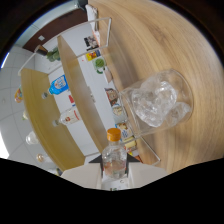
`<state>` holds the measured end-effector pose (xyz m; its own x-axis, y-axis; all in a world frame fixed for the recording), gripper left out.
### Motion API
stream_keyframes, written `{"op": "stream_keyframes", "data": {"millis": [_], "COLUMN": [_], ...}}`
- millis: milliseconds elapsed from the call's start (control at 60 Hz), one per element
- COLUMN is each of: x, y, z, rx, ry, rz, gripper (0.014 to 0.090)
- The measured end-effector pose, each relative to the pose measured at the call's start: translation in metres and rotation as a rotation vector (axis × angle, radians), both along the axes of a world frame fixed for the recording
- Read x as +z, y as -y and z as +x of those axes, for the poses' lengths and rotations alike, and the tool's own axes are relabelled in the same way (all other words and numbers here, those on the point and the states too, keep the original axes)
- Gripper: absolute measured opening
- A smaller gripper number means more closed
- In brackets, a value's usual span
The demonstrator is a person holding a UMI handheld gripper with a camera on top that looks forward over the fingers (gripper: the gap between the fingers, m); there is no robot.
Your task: Make me a cup of Mount Fuji.
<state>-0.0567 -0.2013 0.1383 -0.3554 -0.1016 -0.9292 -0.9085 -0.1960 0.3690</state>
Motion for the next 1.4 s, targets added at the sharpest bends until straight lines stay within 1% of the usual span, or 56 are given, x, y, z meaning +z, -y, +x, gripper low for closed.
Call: {"op": "stream_keyframes", "data": {"millis": [200, 283, 367, 450, 550, 617, 667, 717, 783, 900, 983, 1200, 1300, 1367, 1400], "x": [0.004, 0.010, 0.026, 0.046, 0.078, 0.081, 0.071, 0.051, 0.019, -0.041, -0.069, -0.111, -0.116, -0.126, -0.125], "y": [0.002, 0.004, 0.008, 0.010, 0.017, 0.016, 0.015, 0.012, 0.008, 0.004, 0.002, 0.002, 0.001, 0.005, 0.005], "z": [-0.003, -0.005, -0.008, -0.012, -0.033, -0.053, -0.070, -0.086, -0.109, -0.128, -0.135, -0.147, -0.149, -0.150, -0.150], "rx": [0.004, 0.011, 0.009, -0.013, -0.023, -0.015, 0.014, 0.058, 0.144, 0.274, 0.319, 0.429, 0.460, 0.512, 0.510], "ry": [0.048, 0.179, 0.435, 0.776, 1.168, 1.398, 1.532, 1.641, 1.717, 1.780, 1.814, 1.880, 1.884, 1.874, 1.868], "rz": [0.003, 0.010, 0.028, 0.054, 0.110, 0.137, 0.140, 0.123, 0.107, 0.024, -0.015, -0.062, -0.078, -0.111, -0.109], "gripper": [0.0348, 0.0347, 0.0350, 0.0350, 0.0351, 0.0350, 0.0349, 0.0348, 0.0349, 0.0347, 0.0347, 0.0349, 0.0353, 0.0357, 0.0357]}}
